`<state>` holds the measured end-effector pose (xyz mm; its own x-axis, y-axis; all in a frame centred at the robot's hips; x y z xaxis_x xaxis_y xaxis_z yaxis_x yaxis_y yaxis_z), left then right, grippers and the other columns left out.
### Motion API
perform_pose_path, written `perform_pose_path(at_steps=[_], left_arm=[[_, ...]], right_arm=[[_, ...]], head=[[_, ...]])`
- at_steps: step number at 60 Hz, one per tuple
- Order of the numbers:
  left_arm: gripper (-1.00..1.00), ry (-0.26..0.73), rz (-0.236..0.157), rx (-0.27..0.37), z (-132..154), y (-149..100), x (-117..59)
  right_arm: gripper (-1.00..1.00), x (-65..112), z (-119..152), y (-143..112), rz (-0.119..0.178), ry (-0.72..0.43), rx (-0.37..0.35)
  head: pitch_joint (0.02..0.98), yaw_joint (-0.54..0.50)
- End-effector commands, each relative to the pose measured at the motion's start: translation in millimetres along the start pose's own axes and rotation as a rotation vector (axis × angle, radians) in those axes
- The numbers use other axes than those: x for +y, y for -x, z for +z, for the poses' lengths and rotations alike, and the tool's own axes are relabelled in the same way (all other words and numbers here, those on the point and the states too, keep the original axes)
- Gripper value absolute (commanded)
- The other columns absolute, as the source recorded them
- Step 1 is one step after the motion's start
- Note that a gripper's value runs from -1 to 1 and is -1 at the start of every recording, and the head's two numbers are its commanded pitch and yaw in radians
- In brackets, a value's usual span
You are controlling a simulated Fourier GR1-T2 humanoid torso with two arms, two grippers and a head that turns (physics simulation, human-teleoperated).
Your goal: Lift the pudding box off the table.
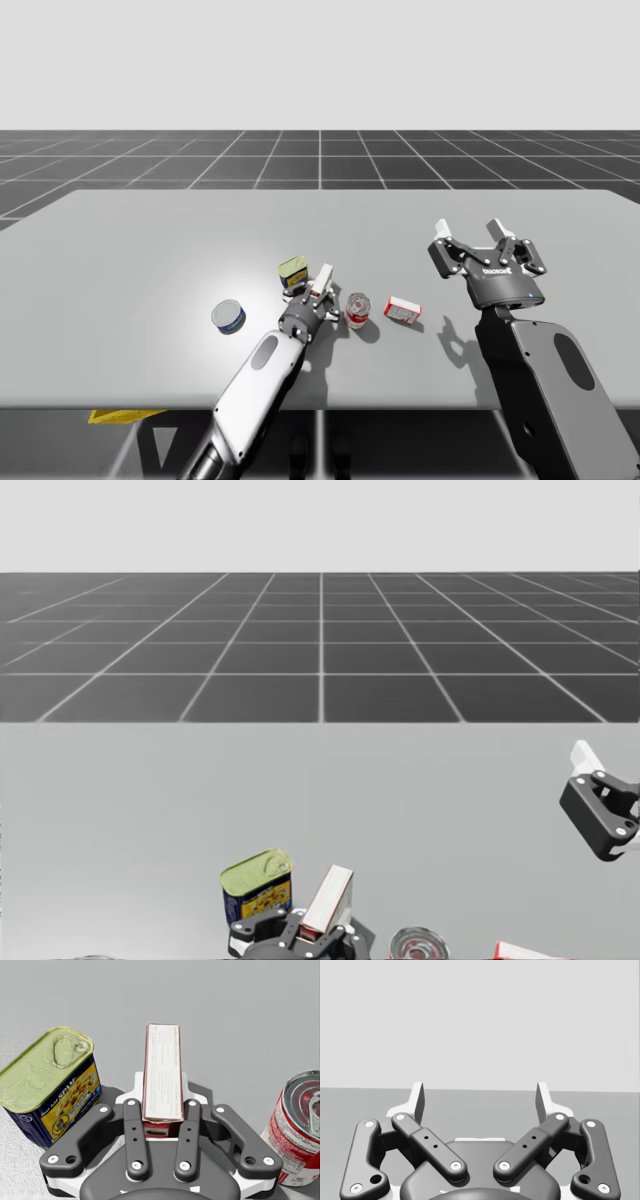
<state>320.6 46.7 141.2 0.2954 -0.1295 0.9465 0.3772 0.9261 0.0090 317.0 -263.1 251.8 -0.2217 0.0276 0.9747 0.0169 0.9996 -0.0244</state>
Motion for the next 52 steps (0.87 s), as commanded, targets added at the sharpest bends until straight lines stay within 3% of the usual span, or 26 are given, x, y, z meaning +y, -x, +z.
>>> perform_pose_path(at_steps=[1, 13, 20, 34, 52], left_arm=[[1.00, 0.071, -0.018, 0.029, 3.2, 11.7, -6.6], [1.00, 0.079, -0.039, -0.064, 15.8, -26.7, -10.0], [1.00, 0.077, -0.060, -0.115, 26.7, -50.9, -9.5], [1.00, 0.074, -0.076, -0.204, 47.8, -94.6, -5.4], [1.00, 0.056, -0.098, -0.372, 83.8, -166.9, 1.0]], right_arm=[[-1.00, -0.7, 0.0, 0.3, -0.004, 0.002, 0.001], [-1.00, -1.3, -0.2, 0.8, -0.002, 0.001, 0.001], [-1.00, -3.4, -1.1, 1.0, -0.033, 0.009, 0.011], [-1.00, -3.5, -1.7, 1.6, -0.017, 0.017, 0.004], [-1.00, -4.0, -1.7, 2.8, 0.008, 0.001, -0.008]], head=[[0.422, 0.01], [0.425, 0.02], [0.426, 0.02], [0.425, 0.02], [0.420, 0.02]])
